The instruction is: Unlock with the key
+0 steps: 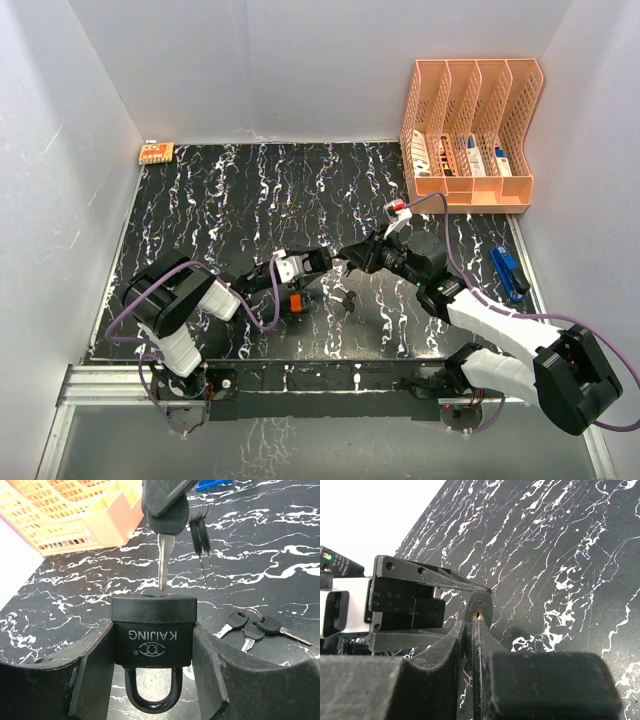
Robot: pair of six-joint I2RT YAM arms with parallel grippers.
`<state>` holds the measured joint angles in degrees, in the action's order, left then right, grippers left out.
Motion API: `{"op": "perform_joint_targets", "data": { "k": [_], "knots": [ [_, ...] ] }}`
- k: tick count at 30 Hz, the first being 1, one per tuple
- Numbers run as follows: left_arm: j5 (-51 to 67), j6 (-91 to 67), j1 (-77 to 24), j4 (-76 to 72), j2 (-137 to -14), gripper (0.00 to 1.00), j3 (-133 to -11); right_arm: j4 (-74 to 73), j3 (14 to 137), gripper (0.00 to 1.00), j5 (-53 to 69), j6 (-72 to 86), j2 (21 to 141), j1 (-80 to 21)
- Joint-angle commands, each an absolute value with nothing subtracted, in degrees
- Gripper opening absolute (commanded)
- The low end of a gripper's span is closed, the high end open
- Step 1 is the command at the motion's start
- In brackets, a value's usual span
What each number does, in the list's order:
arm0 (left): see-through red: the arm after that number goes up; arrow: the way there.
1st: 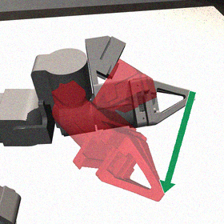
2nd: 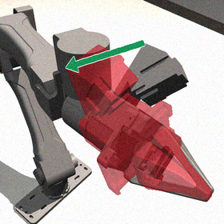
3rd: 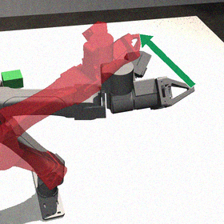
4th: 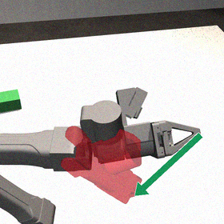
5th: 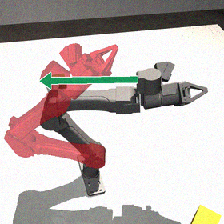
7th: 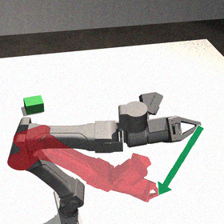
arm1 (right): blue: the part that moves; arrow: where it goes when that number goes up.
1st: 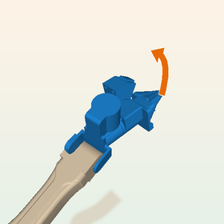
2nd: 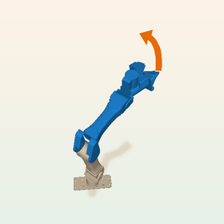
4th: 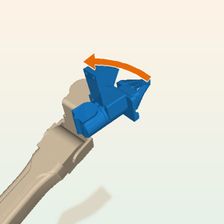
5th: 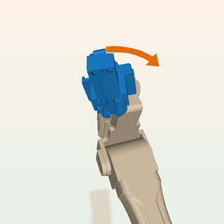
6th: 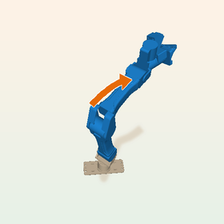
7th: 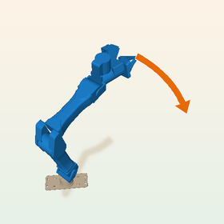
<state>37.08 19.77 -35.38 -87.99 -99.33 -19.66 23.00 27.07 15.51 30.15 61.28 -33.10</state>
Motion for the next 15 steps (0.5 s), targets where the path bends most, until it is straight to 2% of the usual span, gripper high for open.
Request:
{"op": "perform_joint_targets", "data": {
  "k": [1, 15],
  "knots": [
    [41.3, 20.9, -35.6, -102.4, -94.4, 0.00, -19.7, 26.9, 26.8, 0.00, 14.7, 29.9, 61.2, -33.3],
    [42.0, 21.3, -35.9, -102.4, -93.4, 0.00, -19.4, 27.0, 26.9, 0.00, 15.7, 30.7, 60.3, -33.3]
  ]
}}
